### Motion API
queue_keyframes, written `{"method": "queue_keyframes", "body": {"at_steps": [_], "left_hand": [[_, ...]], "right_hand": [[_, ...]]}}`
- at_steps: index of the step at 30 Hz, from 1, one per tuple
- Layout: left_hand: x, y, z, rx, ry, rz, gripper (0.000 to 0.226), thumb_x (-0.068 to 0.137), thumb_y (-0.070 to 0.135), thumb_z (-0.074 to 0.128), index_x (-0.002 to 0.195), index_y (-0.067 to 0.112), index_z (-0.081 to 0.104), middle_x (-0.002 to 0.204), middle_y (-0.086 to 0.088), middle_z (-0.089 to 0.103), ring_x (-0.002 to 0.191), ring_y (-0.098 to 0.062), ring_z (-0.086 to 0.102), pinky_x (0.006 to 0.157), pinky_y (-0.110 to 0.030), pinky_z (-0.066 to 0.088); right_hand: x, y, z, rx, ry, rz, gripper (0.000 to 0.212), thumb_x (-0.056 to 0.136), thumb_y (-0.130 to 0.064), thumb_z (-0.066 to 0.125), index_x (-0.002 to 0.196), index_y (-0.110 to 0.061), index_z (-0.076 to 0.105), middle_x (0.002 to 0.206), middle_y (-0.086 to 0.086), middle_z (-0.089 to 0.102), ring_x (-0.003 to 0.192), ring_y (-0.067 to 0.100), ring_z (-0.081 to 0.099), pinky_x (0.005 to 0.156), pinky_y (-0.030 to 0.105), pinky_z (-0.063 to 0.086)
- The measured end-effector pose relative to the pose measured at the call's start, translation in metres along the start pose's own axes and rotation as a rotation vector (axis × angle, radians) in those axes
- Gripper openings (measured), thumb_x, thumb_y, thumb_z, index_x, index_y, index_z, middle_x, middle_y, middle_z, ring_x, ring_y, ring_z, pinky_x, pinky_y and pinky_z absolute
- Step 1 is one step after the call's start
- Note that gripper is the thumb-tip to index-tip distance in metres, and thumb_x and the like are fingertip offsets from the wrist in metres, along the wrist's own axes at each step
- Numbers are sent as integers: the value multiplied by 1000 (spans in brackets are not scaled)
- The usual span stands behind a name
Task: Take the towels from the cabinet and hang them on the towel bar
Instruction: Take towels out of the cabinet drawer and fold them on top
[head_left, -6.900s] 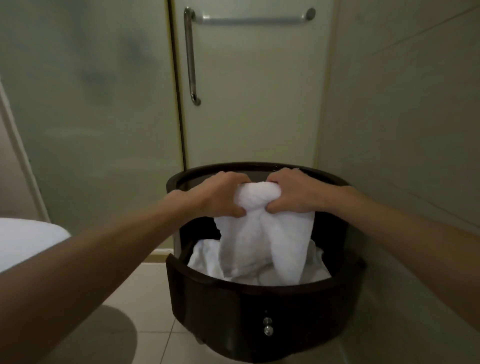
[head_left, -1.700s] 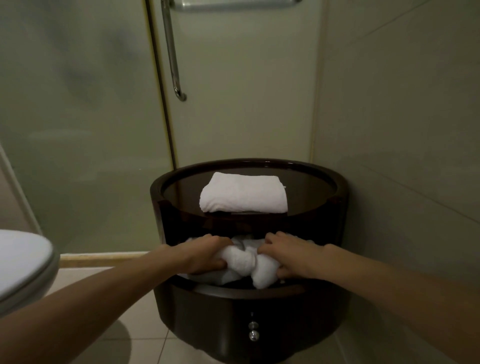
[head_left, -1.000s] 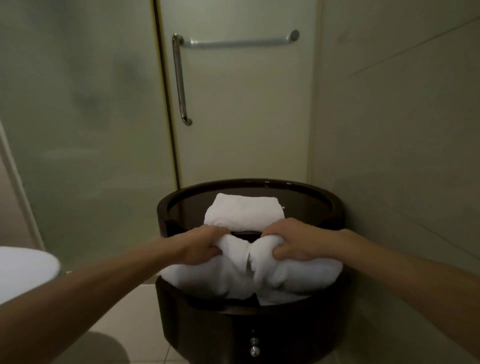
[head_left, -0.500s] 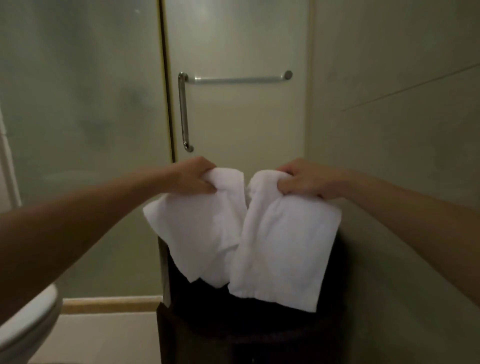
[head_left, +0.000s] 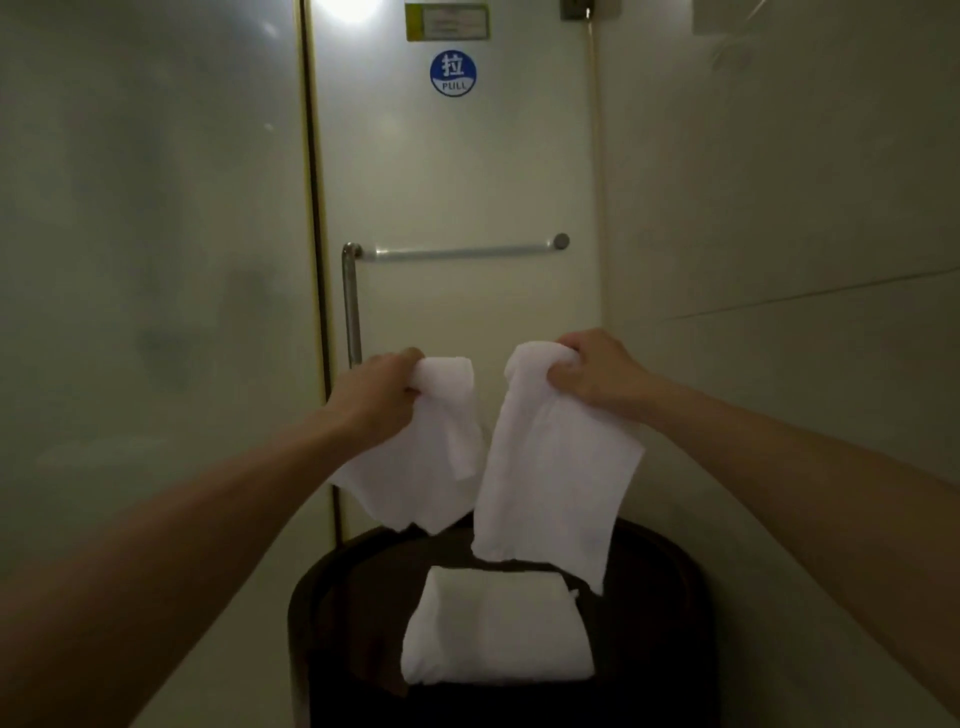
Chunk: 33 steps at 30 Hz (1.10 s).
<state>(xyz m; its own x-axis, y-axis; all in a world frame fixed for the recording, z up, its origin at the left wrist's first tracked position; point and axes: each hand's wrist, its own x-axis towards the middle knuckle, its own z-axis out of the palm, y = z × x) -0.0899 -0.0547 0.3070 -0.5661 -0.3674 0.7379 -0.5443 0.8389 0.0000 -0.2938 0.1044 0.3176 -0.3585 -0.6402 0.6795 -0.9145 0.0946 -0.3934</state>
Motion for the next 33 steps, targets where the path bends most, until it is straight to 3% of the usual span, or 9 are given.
{"method": "queue_keyframes", "body": {"at_steps": [5,10,13,16,20,23,25,27,33], "left_hand": [[15,1,20,26,180,18,42,92,16,49,134,17,46,129,-9,55,113,-31,53,87,-43,44],[-35,-9,72,169,-49,159,67,80,28,69,138,17,37,135,-7,49,118,-27,49,96,-44,42],[-86,-17,109,205,-123,325,46,77,23,50,123,20,41,110,-7,62,96,-28,63,74,-39,51],[-122,-20,126,136,-179,343,49,64,32,57,110,19,50,93,-4,65,78,-25,66,57,-32,52],[-158,-18,135,2,-204,306,55,68,48,46,117,26,54,114,-2,64,101,-25,64,77,-32,54],[-171,-14,141,-62,-360,182,80,74,68,31,146,34,29,154,-2,29,141,-25,29,113,-43,30],[-170,-13,146,-56,-418,143,90,70,81,17,149,38,16,160,-1,12,147,-25,12,115,-51,22],[-168,-11,146,-47,-436,126,97,65,83,10,149,36,17,160,-2,10,147,-26,11,114,-53,22],[-156,-6,155,21,-436,147,83,77,72,21,150,31,20,159,-6,11,146,-26,12,111,-55,24]], "right_hand": [[16,10,16,-149,209,-30,33,81,-20,59,114,-12,61,106,14,60,96,34,56,77,40,48],[-32,35,57,-252,141,-59,42,90,-18,52,132,-16,50,117,8,52,107,25,45,84,40,47],[-79,50,89,-373,-81,-87,45,90,-18,52,135,-18,48,126,5,49,114,23,42,87,35,43],[-117,55,112,-408,-233,-144,46,86,-21,53,131,-16,52,125,9,50,116,29,43,87,38,44],[-146,51,126,-507,-306,-217,53,74,-31,43,124,-15,53,121,11,50,110,31,46,83,38,42],[-162,55,132,-533,-371,-176,69,76,-41,43,141,-19,34,137,12,37,122,30,38,94,40,40],[-167,57,133,-512,-422,-145,76,80,-43,44,149,-20,21,149,12,26,134,32,30,106,43,34],[-168,59,132,-478,-424,-145,74,86,-37,50,151,-20,17,152,10,24,137,30,29,108,38,32],[-159,74,136,-405,-401,-210,66,93,-29,52,150,-17,22,154,11,24,141,26,25,114,35,24]]}}
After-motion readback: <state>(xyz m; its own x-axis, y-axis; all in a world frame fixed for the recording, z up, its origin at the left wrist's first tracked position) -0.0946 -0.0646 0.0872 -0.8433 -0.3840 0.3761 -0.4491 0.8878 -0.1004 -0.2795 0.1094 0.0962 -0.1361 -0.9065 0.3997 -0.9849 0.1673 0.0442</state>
